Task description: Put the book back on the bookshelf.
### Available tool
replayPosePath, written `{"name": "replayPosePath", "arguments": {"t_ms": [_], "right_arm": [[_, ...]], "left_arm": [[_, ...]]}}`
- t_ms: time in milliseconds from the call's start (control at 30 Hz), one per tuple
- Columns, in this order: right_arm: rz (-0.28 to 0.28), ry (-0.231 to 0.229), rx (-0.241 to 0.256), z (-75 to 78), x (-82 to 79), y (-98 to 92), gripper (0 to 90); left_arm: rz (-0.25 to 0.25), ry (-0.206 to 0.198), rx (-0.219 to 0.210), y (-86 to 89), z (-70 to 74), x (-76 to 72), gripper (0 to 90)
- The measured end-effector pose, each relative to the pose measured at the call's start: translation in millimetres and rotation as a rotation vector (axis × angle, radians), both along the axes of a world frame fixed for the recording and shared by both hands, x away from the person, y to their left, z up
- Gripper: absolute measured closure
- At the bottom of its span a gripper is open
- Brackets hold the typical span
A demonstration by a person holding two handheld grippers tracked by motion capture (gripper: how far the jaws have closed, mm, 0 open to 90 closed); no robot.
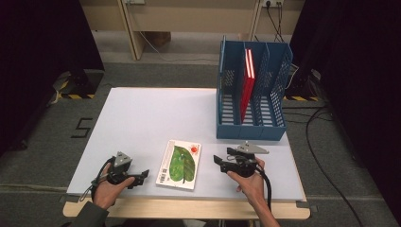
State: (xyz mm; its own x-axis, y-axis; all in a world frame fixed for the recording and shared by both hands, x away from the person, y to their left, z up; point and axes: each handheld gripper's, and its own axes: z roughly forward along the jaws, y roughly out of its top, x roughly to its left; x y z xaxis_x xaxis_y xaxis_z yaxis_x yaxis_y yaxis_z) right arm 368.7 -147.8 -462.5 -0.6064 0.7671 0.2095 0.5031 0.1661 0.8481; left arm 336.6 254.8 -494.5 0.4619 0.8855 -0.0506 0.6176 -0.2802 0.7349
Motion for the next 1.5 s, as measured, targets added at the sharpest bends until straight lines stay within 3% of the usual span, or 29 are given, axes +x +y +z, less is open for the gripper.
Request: {"name": "replayPosePath", "arguments": {"t_ms": [267, 500, 600, 1033, 1500], "right_arm": [[0.041, 0.047, -0.004, -7.9, -4.2, 15.3, 32.0], [0.053, 0.065, -0.007, -10.7, -3.0, 19.2, 32.3], [0.055, 0.076, 0.002, -12.5, -1.9, 21.4, 32.3], [0.076, 0.109, -0.005, -18.0, 1.7, 33.6, 32.9], [0.079, 0.181, -0.004, -29.3, 12.8, 43.2, 36.3]], "left_arm": [[-0.07, 0.007, 0.03, -23.2, -1.7, -6.2, 15.6], [-0.094, 0.001, 0.035, -28.5, 1.2, -11.1, 28.8], [-0.118, -0.002, 0.04, -36.7, 1.5, -14.5, 30.3], [-0.159, -0.014, 0.045, -61.9, -0.4, -19.4, 24.1], [-0.181, -0.029, 0.036, -85.4, -3.9, -18.2, 14.5]]}}
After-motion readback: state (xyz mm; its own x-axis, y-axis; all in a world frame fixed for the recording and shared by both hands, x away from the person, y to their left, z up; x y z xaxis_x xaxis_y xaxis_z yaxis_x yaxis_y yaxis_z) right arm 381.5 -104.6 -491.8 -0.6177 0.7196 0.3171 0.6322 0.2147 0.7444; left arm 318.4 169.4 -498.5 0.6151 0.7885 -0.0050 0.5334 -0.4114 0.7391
